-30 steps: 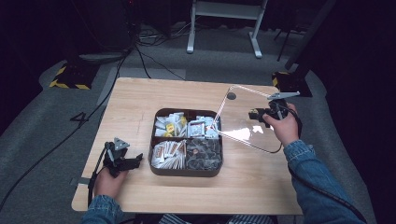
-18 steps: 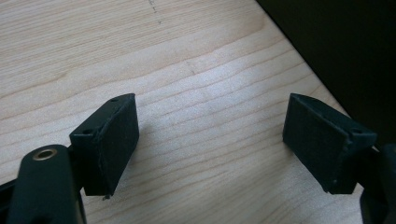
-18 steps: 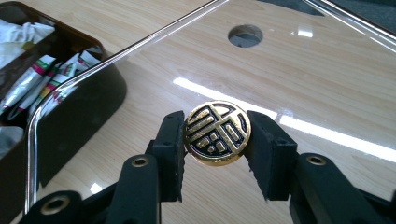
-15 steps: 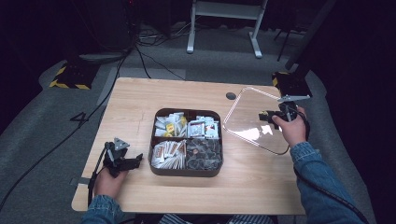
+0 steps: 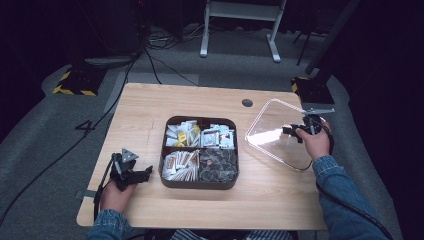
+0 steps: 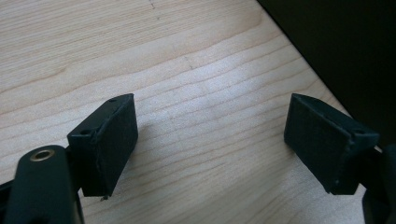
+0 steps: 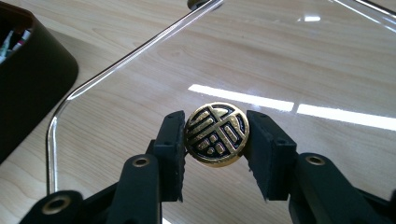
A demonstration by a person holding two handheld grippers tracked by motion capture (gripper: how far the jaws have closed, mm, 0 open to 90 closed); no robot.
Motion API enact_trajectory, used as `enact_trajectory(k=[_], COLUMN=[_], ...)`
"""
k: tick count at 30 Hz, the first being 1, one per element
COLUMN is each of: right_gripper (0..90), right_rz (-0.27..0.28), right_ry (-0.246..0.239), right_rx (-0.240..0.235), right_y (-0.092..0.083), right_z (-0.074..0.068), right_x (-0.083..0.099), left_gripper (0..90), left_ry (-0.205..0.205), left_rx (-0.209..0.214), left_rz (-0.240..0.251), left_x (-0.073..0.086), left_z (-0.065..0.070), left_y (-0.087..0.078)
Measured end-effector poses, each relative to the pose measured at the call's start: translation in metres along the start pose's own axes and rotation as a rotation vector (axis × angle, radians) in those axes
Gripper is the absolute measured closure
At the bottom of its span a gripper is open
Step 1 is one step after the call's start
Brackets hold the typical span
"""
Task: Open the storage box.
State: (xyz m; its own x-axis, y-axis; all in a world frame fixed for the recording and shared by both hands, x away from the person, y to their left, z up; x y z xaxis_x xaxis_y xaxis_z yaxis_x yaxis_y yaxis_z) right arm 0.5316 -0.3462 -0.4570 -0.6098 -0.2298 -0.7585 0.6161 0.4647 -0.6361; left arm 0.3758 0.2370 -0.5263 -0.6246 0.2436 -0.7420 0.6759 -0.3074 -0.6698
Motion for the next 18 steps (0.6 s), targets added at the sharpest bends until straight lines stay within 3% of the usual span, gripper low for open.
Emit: enact_trajectory(k=[6, 12, 18], right_gripper=[59.7, 59.5, 59.2], right_rz=[-0.019, -0.039, -0.041], right_ry=[0.009, 0.048, 0.054], right_rx=[0.014, -0.009, -0.016], right_y=[0.01, 0.022, 0.03], right_z=[0.007, 0.01, 0.008], right_x=[0.012, 0.023, 0.028], left_gripper=[17.8, 17.8, 17.7], left_ry=[0.004, 0.004, 0.004], left_rx=[0.002, 0.002, 0.002], left_rz=[-0.001, -0.001, -0.001], left_x=[0.0, 0.0, 0.0], left_z=[0.0, 0.0, 0.0], left_y=[0.0, 0.0, 0.0])
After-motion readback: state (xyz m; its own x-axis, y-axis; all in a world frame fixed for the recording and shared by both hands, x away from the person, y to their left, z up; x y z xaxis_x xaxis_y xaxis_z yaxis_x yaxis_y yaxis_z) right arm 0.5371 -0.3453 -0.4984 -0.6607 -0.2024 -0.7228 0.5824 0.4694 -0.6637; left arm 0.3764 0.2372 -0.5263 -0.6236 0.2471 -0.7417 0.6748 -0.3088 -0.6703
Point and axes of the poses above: each handheld gripper's, and its own axes: y roughly forward along the jaws, x roughly out of its underside, z roughly to its right, the point moved 3 cm from there along y, roughly forward along the jaws, and after that the axes turned 4 degrees about z, right-handed, at the moved point
